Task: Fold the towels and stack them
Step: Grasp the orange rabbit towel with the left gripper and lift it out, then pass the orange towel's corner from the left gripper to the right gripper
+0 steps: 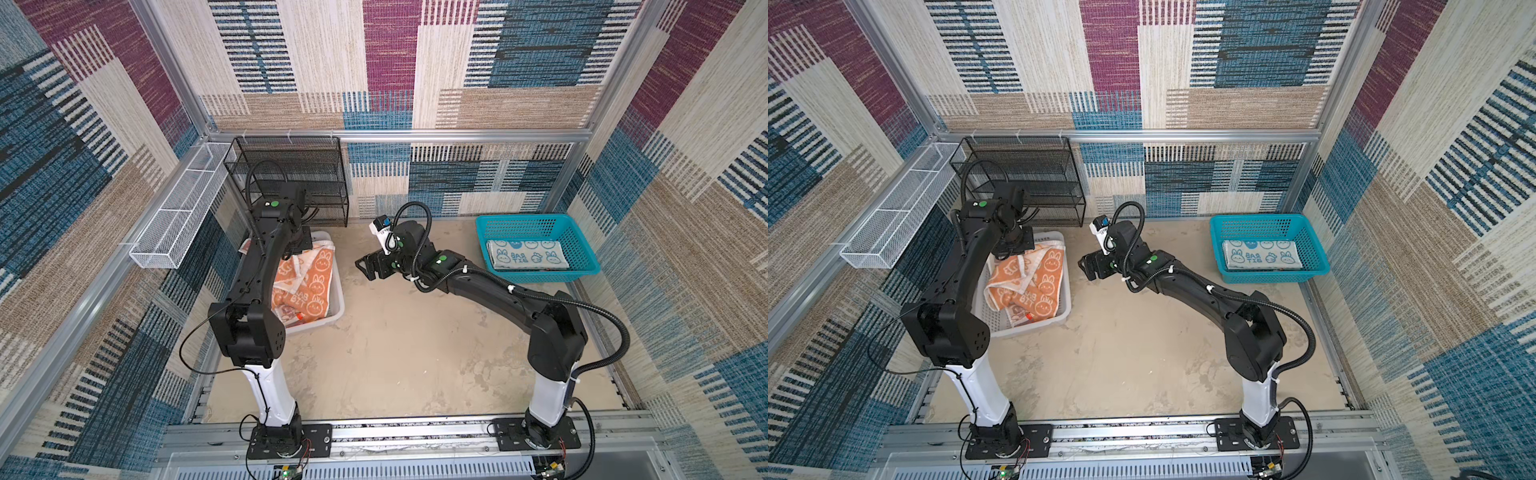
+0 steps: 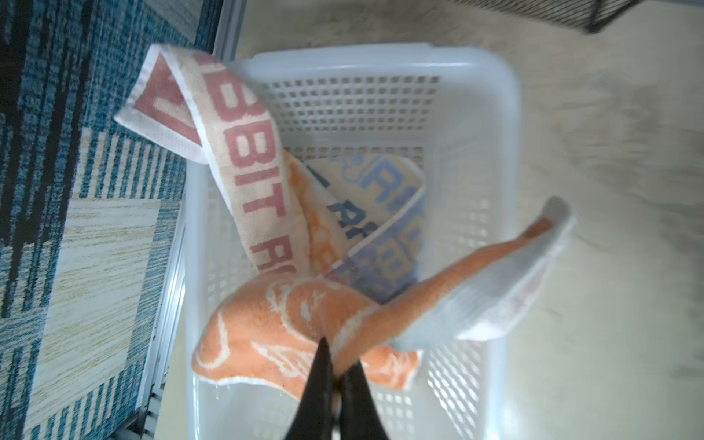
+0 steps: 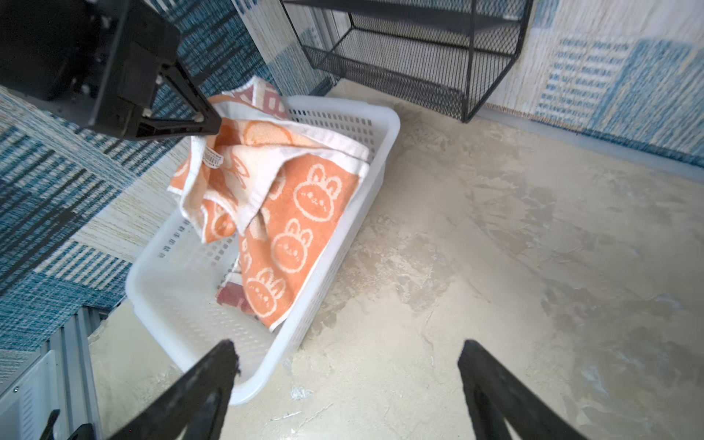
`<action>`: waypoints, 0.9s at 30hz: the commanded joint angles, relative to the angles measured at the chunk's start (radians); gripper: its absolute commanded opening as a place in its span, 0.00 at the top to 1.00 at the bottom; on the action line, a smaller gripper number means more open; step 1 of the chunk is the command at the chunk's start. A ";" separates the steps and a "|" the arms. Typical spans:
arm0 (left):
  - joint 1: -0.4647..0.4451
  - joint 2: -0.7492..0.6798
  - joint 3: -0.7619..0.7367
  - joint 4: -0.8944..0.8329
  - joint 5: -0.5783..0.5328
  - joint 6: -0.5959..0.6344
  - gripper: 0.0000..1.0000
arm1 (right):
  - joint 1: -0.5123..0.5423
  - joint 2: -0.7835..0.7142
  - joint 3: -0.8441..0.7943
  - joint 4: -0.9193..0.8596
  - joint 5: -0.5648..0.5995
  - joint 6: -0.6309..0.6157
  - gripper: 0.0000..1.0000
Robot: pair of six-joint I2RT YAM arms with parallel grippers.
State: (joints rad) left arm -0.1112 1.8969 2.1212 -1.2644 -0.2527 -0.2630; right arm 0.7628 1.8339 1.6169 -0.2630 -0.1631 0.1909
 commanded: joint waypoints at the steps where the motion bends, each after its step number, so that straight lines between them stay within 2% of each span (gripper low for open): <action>1: -0.073 0.022 0.160 -0.110 0.093 -0.011 1.00 | -0.006 -0.063 0.008 -0.036 0.050 -0.033 0.05; 4: -0.185 0.073 0.361 -0.155 0.122 -0.023 1.00 | -0.029 -0.130 -0.011 -0.071 0.060 -0.033 0.04; 7: -0.262 0.126 0.527 -0.170 0.203 -0.072 1.00 | -0.071 -0.206 -0.072 -0.093 0.062 -0.020 0.04; 12: -0.357 0.180 0.662 -0.165 0.270 -0.141 1.00 | -0.157 -0.312 -0.193 -0.077 0.023 0.016 0.04; 16: -0.411 0.186 0.602 -0.138 0.330 -0.178 1.00 | -0.233 -0.303 -0.279 -0.014 -0.058 0.085 0.07; 20: -0.452 0.177 0.499 -0.119 0.340 -0.188 1.00 | -0.241 -0.263 -0.338 0.102 -0.157 0.149 0.11; 22: -0.463 0.170 0.456 -0.113 0.344 -0.189 1.00 | -0.241 -0.243 -0.357 0.160 -0.205 0.182 0.16; 25: -0.470 0.142 0.386 -0.080 0.337 -0.188 1.00 | -0.241 -0.216 -0.366 0.190 -0.234 0.212 0.28; 26: -0.471 0.133 0.364 -0.068 0.338 -0.190 1.00 | -0.241 -0.214 -0.373 0.200 -0.236 0.218 0.34; 27: -0.470 0.122 0.346 -0.055 0.337 -0.192 1.00 | -0.241 -0.215 -0.381 0.211 -0.240 0.221 0.46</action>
State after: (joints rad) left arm -0.5808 2.0514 2.4966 -1.3735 0.0841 -0.4377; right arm 0.5232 1.6157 1.2449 -0.1516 -0.3500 0.3634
